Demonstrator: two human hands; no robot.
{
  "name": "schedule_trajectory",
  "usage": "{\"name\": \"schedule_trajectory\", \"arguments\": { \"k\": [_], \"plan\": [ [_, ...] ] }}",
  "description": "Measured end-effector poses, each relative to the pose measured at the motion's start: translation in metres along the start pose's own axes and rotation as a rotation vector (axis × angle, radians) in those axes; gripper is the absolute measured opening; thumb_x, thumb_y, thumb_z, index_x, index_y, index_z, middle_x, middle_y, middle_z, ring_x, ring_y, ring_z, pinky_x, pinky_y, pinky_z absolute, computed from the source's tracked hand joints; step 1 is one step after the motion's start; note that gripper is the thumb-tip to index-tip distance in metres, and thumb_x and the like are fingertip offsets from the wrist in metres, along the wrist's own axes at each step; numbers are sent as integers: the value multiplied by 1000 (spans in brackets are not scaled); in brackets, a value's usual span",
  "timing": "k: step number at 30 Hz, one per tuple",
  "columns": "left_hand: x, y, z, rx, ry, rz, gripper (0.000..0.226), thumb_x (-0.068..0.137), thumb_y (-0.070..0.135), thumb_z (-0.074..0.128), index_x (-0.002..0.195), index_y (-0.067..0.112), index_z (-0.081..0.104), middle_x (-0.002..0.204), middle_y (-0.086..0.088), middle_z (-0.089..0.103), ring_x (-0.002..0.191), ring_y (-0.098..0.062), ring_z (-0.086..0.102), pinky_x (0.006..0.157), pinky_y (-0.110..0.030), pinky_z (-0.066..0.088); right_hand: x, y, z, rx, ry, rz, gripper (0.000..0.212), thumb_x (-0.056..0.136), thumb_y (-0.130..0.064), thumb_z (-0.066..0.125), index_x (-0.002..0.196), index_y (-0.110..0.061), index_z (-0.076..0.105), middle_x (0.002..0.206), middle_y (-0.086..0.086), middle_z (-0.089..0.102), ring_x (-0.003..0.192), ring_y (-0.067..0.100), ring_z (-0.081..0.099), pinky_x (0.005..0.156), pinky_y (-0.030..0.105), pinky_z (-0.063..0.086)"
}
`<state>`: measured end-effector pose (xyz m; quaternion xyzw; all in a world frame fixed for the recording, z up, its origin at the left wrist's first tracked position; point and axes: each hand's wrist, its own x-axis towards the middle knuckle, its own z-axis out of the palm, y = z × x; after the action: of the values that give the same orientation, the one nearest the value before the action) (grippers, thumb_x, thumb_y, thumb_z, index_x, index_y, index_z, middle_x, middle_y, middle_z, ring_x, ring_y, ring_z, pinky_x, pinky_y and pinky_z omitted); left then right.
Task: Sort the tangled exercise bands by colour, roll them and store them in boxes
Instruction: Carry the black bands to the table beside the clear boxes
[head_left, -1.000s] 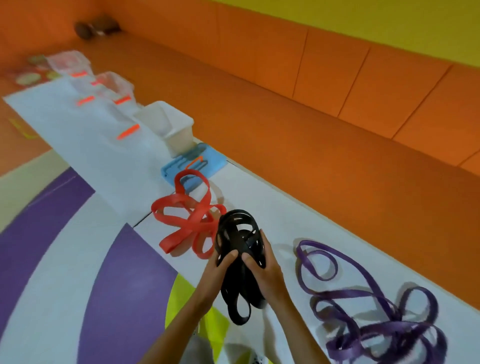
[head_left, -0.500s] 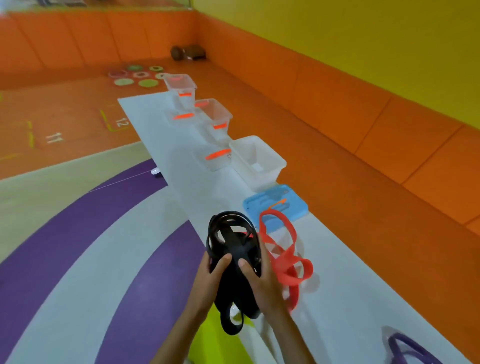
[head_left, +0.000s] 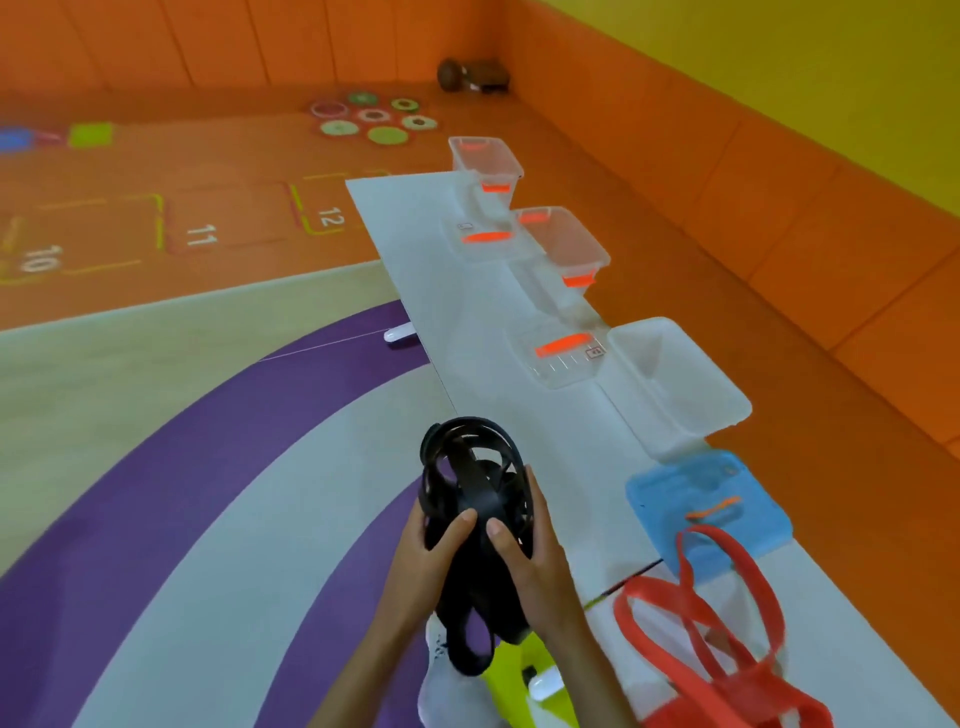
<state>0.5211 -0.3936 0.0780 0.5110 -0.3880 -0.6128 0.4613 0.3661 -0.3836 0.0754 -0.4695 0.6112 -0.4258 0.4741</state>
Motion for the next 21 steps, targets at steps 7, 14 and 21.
{"name": "schedule_trajectory", "arguments": {
  "k": [7, 14, 21],
  "plan": [
    [148, 53, -46, 75, 118, -35, 72, 76, 64, 75, 140, 39, 57, 128, 10, 74, 117, -12, 72, 107, -48, 57, 161, -35, 62, 41, -88, -4, 82, 85, -68, 63, 156, -58, 22, 150, -39, 43, 140, -13, 41, 110, 12, 38],
    [281, 127, -83, 148, 138, 42, 68, 84, 59, 71, 145, 39, 52, 133, 13, 71, 121, -8, 69, 108, -45, 56, 307, -87, 115, 58, -118, -39, 81, 88, -62, 62, 160, -44, 28, 152, -36, 44, 143, -11, 40, 111, 10, 35],
    [430, 164, -124, 172, 121, 14, 91, 80, 62, 70, 161, 32, 37, 143, 10, 66, 131, -11, 64, 114, -48, 51, 442, -110, 170, 77, -81, -5, 75, 89, -61, 63, 156, -50, 33, 145, -33, 53, 135, -7, 51, 106, 15, 46]
  ]
}}
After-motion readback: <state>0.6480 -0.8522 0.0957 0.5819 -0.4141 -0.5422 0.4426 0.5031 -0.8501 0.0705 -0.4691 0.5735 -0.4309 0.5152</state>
